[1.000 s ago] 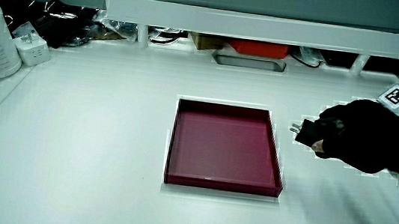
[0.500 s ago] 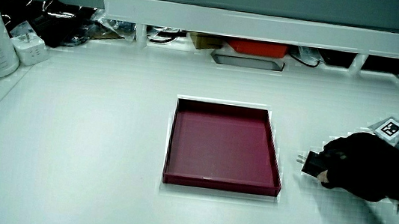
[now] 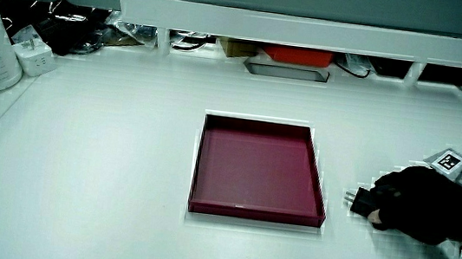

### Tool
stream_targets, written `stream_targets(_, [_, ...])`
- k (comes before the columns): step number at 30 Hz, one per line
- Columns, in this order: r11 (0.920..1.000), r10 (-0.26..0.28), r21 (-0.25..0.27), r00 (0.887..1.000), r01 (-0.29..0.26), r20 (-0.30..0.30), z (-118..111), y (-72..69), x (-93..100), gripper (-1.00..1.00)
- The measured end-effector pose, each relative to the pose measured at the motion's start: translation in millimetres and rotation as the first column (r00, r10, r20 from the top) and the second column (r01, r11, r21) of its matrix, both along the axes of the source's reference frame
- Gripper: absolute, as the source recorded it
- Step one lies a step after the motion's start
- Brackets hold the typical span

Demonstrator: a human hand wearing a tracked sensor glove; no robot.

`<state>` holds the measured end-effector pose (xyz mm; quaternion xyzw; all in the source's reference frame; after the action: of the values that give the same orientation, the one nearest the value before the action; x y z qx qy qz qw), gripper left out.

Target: Place charger on desk

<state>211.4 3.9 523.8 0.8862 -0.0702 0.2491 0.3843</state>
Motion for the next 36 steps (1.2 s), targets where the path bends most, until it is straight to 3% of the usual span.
stream_targets(12, [0.9997, -0.003, -0.026, 1.0, 0.003, -0.011, 5, 1.8, 6.5, -0.55])
stream_targets(16, [0.9987, -0.012, -0.049, 1.0, 0.013, 0.018, -9, -1.7, 8.7, -0.75])
stream_targets(21, [0.9992, -0.034, -0.022, 0.999, 0.035, 0.035, -36, -7.6, 10.3, -1.0])
stream_targets(23, [0.9987, -0.049, -0.01, 0.998, 0.05, 0.037, -48, -10.4, 11.0, -1.0])
stream_targets(25, [0.9981, -0.06, 0.012, 0.998, 0.061, -0.015, -57, -13.3, 13.4, -1.0])
stream_targets(28, [0.9969, -0.071, 0.033, 0.997, 0.071, -0.001, -81, -17.7, 11.6, -1.0])
stream_targets(36, [0.9952, -0.093, 0.028, 0.995, 0.094, -0.034, -115, -23.9, 17.5, -1.0])
